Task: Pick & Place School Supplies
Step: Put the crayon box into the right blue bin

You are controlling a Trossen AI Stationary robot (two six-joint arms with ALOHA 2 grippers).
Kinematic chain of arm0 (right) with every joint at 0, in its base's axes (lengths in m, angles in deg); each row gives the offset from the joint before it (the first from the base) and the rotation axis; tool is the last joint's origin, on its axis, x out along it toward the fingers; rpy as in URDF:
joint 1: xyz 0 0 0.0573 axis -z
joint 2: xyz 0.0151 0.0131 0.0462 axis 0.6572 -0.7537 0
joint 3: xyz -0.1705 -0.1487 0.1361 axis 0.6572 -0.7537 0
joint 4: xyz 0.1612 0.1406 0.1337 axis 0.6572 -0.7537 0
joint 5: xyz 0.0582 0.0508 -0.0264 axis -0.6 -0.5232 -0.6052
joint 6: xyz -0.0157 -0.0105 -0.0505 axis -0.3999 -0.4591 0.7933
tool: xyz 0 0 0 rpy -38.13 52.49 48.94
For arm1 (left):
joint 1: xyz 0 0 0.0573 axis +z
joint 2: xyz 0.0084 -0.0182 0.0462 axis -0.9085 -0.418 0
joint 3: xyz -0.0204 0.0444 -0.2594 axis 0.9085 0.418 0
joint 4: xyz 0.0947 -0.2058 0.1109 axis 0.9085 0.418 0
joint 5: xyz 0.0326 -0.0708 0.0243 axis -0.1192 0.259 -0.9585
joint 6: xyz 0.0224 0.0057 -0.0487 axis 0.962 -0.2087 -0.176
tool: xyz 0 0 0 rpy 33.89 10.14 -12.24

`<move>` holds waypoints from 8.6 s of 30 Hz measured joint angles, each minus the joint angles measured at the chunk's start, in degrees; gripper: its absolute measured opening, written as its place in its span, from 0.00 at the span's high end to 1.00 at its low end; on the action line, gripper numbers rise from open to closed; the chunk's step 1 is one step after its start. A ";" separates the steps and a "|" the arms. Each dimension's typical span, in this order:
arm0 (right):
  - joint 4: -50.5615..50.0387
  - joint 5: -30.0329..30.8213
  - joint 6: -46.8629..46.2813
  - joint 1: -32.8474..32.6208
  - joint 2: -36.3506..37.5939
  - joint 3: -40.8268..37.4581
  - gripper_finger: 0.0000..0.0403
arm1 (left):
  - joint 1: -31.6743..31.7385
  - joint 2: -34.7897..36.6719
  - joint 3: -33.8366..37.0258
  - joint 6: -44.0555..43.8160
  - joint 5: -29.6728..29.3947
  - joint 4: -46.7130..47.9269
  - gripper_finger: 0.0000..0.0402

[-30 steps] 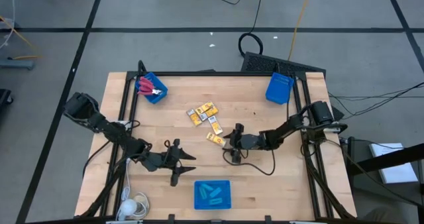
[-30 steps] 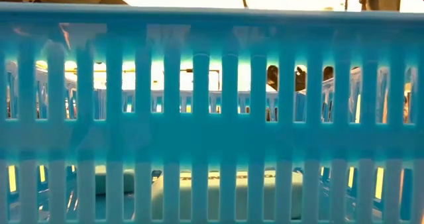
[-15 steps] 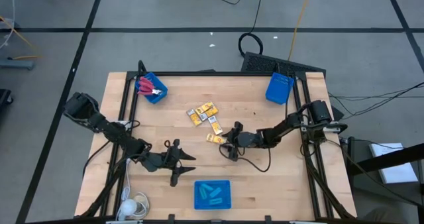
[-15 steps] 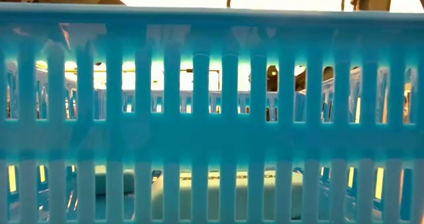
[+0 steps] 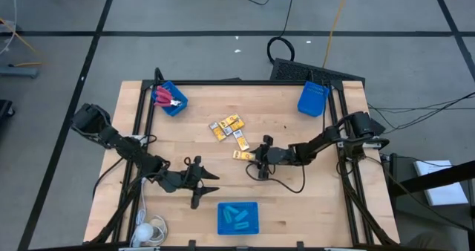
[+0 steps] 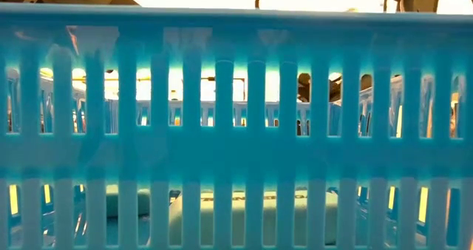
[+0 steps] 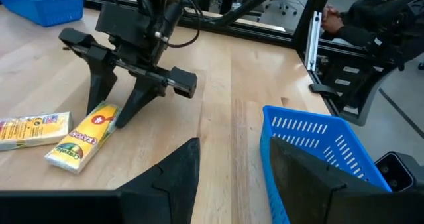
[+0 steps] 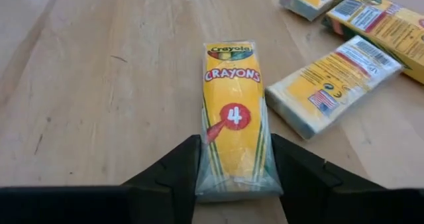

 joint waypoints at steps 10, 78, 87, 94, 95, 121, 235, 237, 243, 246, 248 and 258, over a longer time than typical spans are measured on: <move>-13.46 0.03 -4.67 -0.79 10.26 -0.02 0.62 | 0.00 -0.02 -0.01 0.02 0.01 -0.17 0.54; -54.08 24.19 -29.55 38.03 65.22 -23.08 0.67 | 1.06 -0.02 -0.02 1.13 0.00 -0.52 0.54; -51.54 24.18 -26.81 40.00 65.19 -23.08 0.67 | 3.25 -0.02 -0.02 -2.55 0.00 -0.57 0.54; -51.86 22.46 -25.89 41.79 65.17 -23.08 0.67 | 3.37 -0.02 -0.02 -3.17 0.37 -0.57 0.54; -51.80 22.48 -25.67 41.80 65.17 -23.08 0.67 | 3.37 -0.02 -0.02 -3.08 0.39 -0.57 0.54; -48.31 22.46 -22.28 41.77 65.15 -23.08 0.49 | 3.37 -0.02 -0.02 -2.97 0.46 -0.52 0.54; -34.98 4.43 -11.56 4.48 7.84 7.85 0.34 | 3.21 0.00 -0.02 -5.09 1.16 -0.04 0.54; -33.27 4.43 -9.75 4.48 7.84 7.38 0.34 | 3.21 0.00 -0.02 -5.19 1.16 -0.04 0.54; -29.13 4.38 -6.89 5.13 7.78 6.11 0.34 | 3.21 0.00 -0.02 -5.18 1.13 -0.04 0.54; -24.37 4.36 -6.92 5.84 6.96 4.55 0.34 | 3.21 0.00 -0.02 -5.16 1.13 -0.04 0.54; -20.83 2.99 -7.03 6.44 6.54 3.13 0.34 | 3.21 0.00 -0.02 -5.16 1.13 -0.04 0.54; -17.21 -2.52 -3.56 7.84 4.24 2.08 0.34 | 3.21 0.00 -0.02 -4.98 1.11 -0.07 0.54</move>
